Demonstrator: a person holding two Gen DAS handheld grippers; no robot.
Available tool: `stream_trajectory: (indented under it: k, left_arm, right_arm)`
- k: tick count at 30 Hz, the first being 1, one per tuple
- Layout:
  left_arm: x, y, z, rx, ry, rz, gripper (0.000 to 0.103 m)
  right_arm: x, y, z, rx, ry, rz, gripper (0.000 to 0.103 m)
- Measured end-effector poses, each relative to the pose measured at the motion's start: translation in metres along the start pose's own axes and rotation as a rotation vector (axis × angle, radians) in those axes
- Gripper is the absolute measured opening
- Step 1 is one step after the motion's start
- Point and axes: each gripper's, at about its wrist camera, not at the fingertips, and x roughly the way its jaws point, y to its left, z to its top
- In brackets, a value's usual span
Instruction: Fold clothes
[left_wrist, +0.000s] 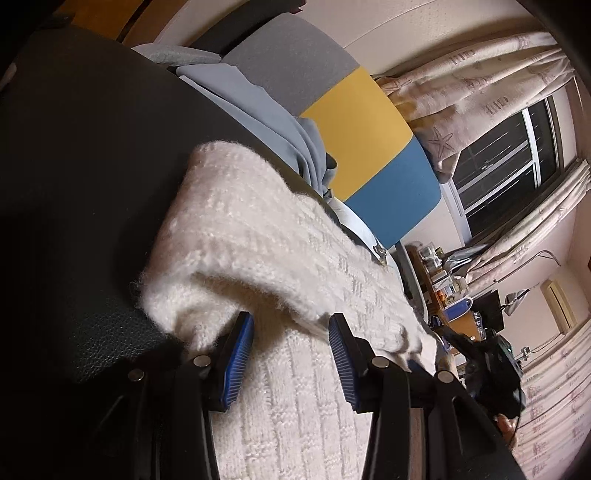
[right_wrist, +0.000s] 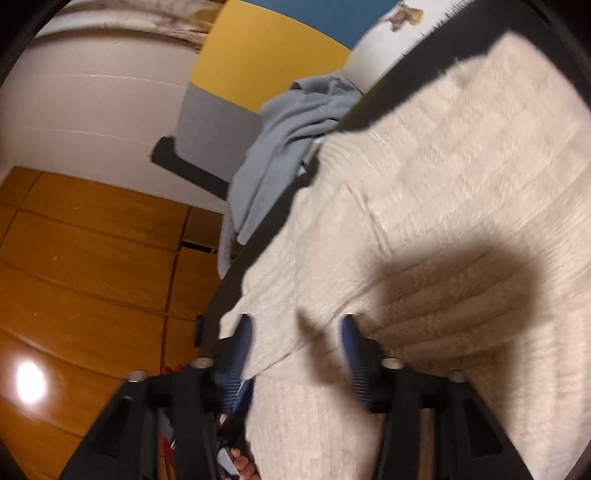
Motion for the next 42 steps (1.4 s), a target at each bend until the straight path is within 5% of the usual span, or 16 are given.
stream_trajectory:
  k: [5, 10, 15, 17, 18, 20, 24, 33, 42]
  left_arm:
    - [-0.001, 0.003, 0.0, -0.015, -0.007, -0.022, 0.043]
    - [-0.002, 0.005, -0.001, -0.021, -0.01, -0.036, 0.043]
    - [-0.002, 0.005, -0.001, -0.025, -0.012, -0.041, 0.043]
    - [-0.001, 0.005, -0.001, -0.022, -0.012, -0.038, 0.043]
    - [-0.001, 0.004, -0.001, -0.02, -0.012, -0.036, 0.043]
    - [-0.001, 0.004, -0.001, -0.018, -0.012, -0.034, 0.043]
    - [-0.002, 0.004, -0.001, -0.019, -0.01, -0.035, 0.043]
    - [-0.016, 0.001, -0.008, 0.005, 0.018, 0.004, 0.044]
    - [-0.023, -0.007, -0.012, 0.033, 0.012, 0.076, 0.044]
  right_arm:
    - [0.021, 0.009, 0.0, 0.016, -0.087, -0.07, 0.071]
    - [0.025, 0.017, -0.015, -0.061, -0.211, 0.016, 0.102]
    - [0.027, 0.02, -0.019, -0.11, -0.218, 0.066, 0.103]
    - [0.024, 0.014, -0.013, -0.031, -0.219, 0.079, 0.081]
    - [0.024, 0.011, -0.01, 0.006, -0.218, 0.073, 0.022]
    - [0.03, 0.008, -0.004, 0.03, -0.216, -0.024, 0.007]
    - [0.04, 0.009, 0.002, 0.018, -0.19, -0.096, 0.007]
    - [-0.017, 0.081, 0.037, -0.195, -0.291, -0.016, 0.007]
    - [-0.057, 0.053, 0.031, -0.187, -0.288, -0.072, 0.007]
